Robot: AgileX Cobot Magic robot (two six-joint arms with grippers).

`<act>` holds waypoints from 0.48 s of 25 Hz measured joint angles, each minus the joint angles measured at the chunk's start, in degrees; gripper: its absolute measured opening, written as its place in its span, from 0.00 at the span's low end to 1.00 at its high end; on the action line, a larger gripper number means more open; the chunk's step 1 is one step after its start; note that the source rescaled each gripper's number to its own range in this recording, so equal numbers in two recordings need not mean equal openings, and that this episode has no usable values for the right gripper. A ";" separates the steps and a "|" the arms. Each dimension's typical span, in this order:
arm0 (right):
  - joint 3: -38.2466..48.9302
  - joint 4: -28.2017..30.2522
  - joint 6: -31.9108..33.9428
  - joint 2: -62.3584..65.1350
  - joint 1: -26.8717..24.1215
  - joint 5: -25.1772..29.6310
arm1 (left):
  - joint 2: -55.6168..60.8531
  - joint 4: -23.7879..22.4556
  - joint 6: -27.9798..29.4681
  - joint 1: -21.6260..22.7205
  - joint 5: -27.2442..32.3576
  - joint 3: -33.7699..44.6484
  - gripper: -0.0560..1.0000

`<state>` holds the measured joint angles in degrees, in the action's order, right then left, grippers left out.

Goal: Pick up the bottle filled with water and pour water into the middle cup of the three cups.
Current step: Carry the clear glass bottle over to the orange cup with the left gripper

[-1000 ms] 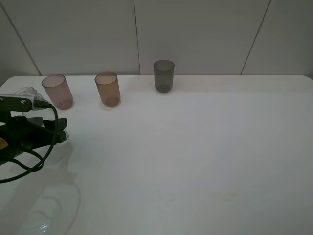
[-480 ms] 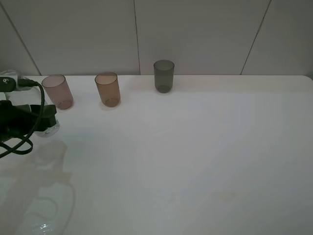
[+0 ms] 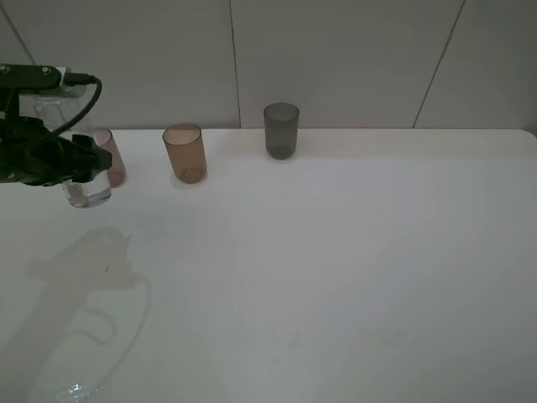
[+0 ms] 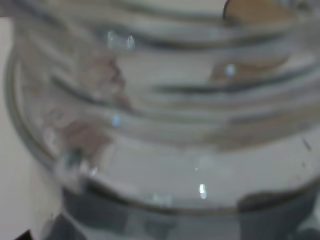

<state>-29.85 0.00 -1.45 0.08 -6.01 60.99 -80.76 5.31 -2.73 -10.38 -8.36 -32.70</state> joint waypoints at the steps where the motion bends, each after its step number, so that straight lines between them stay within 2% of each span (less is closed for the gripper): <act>1: 0.00 0.00 0.00 0.00 0.00 0.00 | 0.00 0.00 -0.37 0.00 3.21 -1.69 0.06; 6: 0.00 0.00 0.00 0.00 0.00 0.00 | -0.05 -2.27 -2.63 0.00 13.45 -10.04 0.06; 9: 0.00 0.00 0.00 0.00 0.00 0.00 | 0.26 -5.77 -2.84 0.00 15.88 -12.42 0.06; 12: 0.00 0.00 0.00 0.00 0.00 0.00 | 0.20 -11.47 -2.73 0.00 18.67 -14.16 0.06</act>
<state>-29.85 0.00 -1.45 0.08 -6.01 60.99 -80.56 -6.16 -5.45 -10.38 10.31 -46.86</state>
